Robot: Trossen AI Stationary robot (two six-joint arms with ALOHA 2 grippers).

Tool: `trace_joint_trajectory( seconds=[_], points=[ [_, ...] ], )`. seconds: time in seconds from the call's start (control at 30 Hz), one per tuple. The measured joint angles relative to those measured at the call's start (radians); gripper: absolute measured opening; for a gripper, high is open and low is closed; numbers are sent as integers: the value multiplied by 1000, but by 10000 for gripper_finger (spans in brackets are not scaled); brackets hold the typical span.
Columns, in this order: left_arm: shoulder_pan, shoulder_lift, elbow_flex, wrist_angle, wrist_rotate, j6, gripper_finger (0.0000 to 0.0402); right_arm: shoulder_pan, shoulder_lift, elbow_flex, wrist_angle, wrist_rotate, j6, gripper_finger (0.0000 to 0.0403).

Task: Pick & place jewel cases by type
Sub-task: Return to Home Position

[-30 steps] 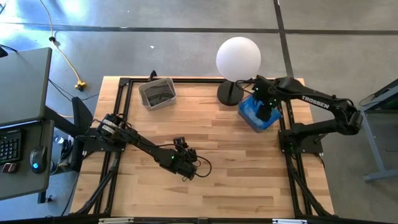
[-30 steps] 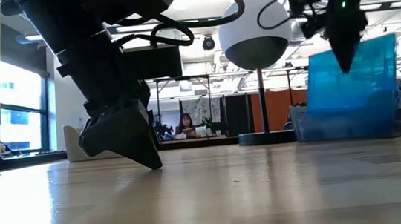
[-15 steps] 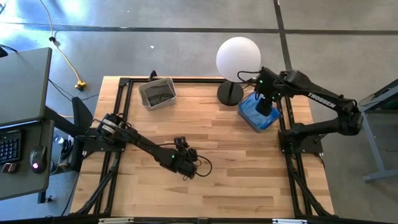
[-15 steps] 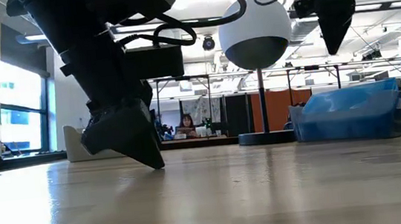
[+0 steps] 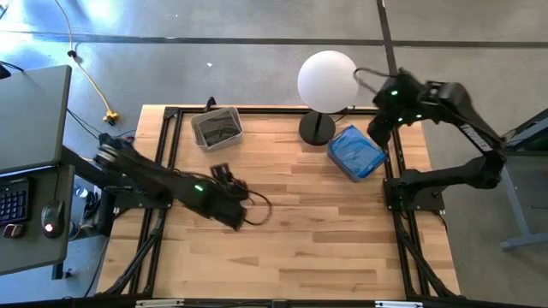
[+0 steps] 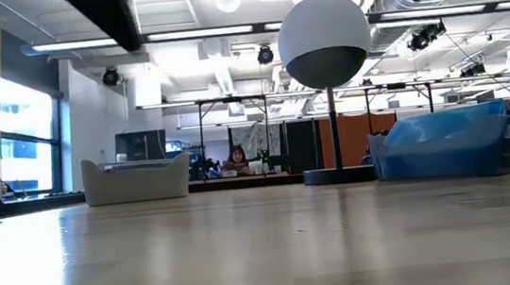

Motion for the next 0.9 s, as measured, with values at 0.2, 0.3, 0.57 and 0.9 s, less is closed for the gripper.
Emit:
trace_joint_trajectory(
  seconds=[0.2,0.3,0.57,0.9],
  points=[
    [-3,-208,57,-153,-31,-72,241,0,-86,-4,147,-26,-102,181],
    [-3,-326,29,-227,-76,-215,241,0,-155,-73,205,-176,-159,181],
    [-30,-669,-360,-41,-226,-337,241,0,-486,-556,770,-727,-237,181],
    [-29,-1214,-852,376,-262,-292,241,-1,-879,-995,1060,-704,-100,181]
  ],
)
